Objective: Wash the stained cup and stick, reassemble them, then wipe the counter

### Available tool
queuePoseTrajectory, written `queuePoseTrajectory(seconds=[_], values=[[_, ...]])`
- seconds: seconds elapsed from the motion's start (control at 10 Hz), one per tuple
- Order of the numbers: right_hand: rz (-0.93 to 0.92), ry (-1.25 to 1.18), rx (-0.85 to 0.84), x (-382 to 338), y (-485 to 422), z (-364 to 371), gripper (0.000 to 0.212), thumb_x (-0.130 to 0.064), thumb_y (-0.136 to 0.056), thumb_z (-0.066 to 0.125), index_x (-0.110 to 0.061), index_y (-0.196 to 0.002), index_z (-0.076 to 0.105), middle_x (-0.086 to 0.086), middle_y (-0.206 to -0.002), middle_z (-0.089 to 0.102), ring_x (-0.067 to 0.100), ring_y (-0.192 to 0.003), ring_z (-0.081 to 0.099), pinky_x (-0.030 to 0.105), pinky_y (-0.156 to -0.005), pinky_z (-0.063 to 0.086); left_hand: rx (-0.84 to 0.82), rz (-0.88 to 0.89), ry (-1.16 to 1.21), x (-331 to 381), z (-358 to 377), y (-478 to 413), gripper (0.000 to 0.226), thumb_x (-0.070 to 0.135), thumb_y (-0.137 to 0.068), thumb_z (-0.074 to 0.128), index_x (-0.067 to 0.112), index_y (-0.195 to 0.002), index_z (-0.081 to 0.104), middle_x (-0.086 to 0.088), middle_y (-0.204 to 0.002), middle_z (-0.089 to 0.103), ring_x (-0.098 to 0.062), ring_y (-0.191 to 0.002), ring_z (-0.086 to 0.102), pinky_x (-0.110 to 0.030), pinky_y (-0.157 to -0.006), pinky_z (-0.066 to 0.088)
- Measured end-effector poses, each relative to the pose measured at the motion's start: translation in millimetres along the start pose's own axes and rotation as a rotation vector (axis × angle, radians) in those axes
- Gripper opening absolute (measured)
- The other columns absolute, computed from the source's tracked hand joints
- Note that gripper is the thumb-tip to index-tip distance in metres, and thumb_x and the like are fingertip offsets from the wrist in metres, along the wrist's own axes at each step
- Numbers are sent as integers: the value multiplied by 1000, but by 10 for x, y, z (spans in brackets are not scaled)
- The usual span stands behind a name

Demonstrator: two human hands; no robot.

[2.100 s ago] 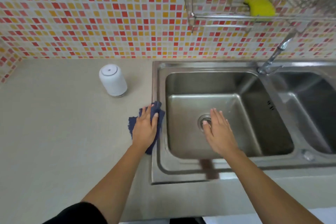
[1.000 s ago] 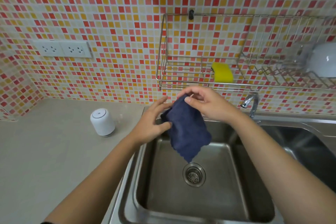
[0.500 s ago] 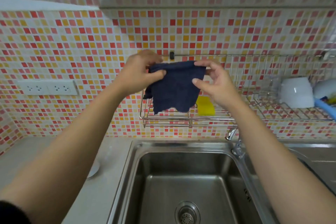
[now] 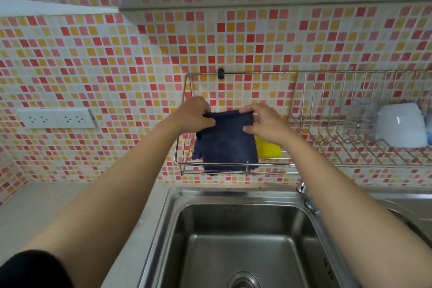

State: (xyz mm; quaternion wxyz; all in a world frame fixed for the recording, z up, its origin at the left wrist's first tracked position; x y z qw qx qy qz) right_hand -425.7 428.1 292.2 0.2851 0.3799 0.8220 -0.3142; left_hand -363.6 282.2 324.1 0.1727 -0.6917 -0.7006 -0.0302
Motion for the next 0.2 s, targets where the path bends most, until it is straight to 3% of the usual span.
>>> queuePoseTrajectory(seconds=[0.1,0.2], values=[[33,208,-79,229,-107,209,47,-5,-78,68,-17,-122,55,4,-116,51,21,-99,53,24,-81,40,-72,-28,-121,-29,353,-137,16,19,-84,58,5,-76,61,-12,-87,57,-30,-87,57,-33,-67,45],[57,323,-34,331,-220,162,51,-9,-82,65,-16,-130,50,10,-133,47,28,-121,46,30,-97,36,42,-111,-124,-79,374,-206,46,21,-91,56,6,-133,45,-14,-135,48,-32,-122,48,-38,-99,42]])
Point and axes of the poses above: each hand's wrist, its own y-axis away from the middle knuckle, its own z-axis out of the palm, x = y × z, the point moved 10 cm from there along -y, towards the middle knuckle
